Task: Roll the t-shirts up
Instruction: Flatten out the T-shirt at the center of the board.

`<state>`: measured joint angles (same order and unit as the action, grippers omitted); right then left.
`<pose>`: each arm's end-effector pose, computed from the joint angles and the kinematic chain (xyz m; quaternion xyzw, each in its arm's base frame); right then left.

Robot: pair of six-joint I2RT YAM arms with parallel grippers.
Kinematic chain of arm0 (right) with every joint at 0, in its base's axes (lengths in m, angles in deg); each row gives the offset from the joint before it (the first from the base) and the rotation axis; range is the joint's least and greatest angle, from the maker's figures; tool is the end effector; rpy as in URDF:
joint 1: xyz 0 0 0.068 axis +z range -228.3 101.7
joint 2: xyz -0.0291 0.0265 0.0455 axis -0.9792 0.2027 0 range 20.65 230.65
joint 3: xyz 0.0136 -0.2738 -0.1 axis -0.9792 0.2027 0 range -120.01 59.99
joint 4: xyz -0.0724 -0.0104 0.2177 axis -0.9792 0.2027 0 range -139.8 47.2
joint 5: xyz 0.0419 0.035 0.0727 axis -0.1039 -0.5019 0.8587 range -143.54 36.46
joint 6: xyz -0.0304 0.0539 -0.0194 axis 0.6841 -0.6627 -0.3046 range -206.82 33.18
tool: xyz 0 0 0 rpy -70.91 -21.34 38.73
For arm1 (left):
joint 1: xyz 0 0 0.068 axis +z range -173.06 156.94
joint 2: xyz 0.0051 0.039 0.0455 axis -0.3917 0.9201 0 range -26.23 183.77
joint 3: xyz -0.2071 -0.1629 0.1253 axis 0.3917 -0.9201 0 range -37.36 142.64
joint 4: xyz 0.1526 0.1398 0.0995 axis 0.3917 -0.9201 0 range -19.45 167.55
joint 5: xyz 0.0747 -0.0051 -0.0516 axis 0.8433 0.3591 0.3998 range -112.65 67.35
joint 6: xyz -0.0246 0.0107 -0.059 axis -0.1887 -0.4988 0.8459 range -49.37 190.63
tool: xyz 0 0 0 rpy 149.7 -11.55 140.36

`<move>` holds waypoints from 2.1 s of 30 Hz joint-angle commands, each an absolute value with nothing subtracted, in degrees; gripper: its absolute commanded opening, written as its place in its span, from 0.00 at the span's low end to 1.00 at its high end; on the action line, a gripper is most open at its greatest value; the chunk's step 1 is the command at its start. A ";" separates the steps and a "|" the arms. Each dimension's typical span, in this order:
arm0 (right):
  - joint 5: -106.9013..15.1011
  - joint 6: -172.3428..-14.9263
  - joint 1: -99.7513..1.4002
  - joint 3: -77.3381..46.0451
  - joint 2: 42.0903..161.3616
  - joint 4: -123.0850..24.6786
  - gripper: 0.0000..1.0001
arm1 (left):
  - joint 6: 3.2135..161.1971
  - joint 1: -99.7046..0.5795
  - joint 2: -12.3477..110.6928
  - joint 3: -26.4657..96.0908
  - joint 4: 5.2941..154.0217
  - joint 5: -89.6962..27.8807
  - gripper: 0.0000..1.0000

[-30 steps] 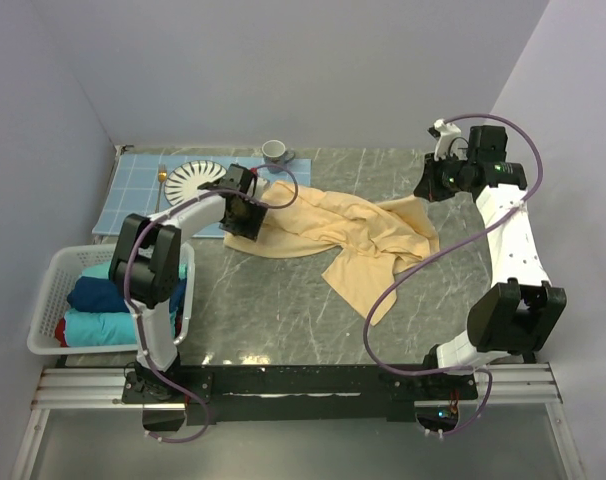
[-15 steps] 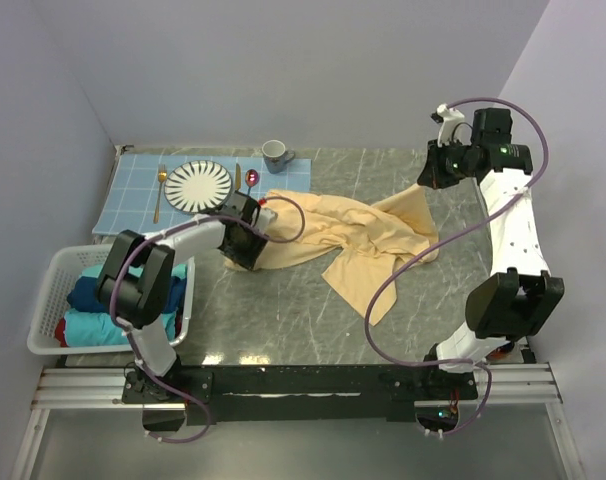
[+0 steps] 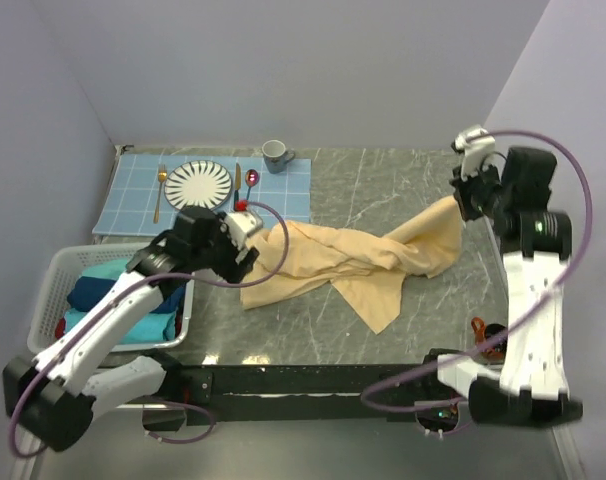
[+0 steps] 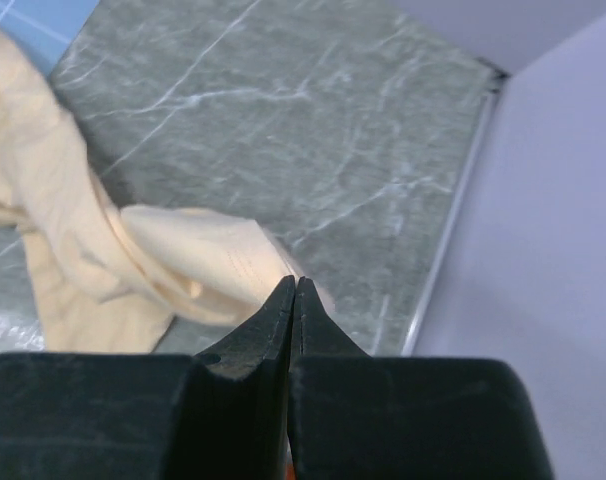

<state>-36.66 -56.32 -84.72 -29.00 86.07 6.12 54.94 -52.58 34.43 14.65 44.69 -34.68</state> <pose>0.1752 -0.0050 0.4450 -0.2500 0.8328 -0.0290 0.4930 0.1608 -0.1032 0.3064 0.3882 0.8206 -0.1441 0.3938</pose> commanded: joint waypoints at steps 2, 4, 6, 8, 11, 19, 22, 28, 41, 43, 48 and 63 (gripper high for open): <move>-42.56 -63.86 -85.07 -25.16 87.95 -7.35 0.00 | 59.98 -51.10 47.70 21.50 61.21 -25.90 0.83; -41.77 -68.09 -85.07 -27.89 92.44 -5.69 0.00 | 64.37 -50.23 53.81 28.26 61.73 -28.69 0.82; -39.06 -69.67 -85.07 -30.62 94.11 -5.07 0.00 | 66.92 -49.87 60.14 31.36 65.23 -32.38 0.83; -37.90 -70.29 -85.07 -30.54 94.03 -5.41 0.00 | 68.42 -49.96 65.92 34.88 67.35 -34.15 0.83; -36.14 -69.94 -85.07 -30.98 94.56 -3.84 0.00 | 69.14 -50.04 73.05 38.75 70.52 -37.22 0.86; -34.82 -71.96 -85.07 -30.19 94.47 -3.65 0.00 | 65.62 -51.27 85.03 44.12 70.17 -35.75 0.87; -34.65 -72.76 -85.07 -30.01 94.47 -4.18 0.00 | 64.92 -51.98 87.49 43.68 70.26 -34.34 0.84; -34.56 -73.02 -85.07 -32.03 96.84 -3.74 0.00 | 63.68 -53.56 89.96 42.80 69.82 -37.40 0.75; -34.11 -74.78 -85.07 -37.56 101.94 -5.15 0.00 | 60.70 -54.27 80.92 40.43 65.17 -39.26 0.01; -35.25 -74.78 -85.07 -41.06 102.73 -5.85 0.00 | 60.43 -53.91 74.80 40.42 63.77 -37.25 0.01; -40.61 -73.46 -85.16 -49.51 105.19 -9.36 0.00 | 57.09 -53.30 61.24 41.05 60.94 -32.32 0.01; -40.79 -71.44 -85.07 -44.18 94.22 -1.38 0.00 | 46.45 -53.39 28.97 26.98 31.70 -43.64 0.30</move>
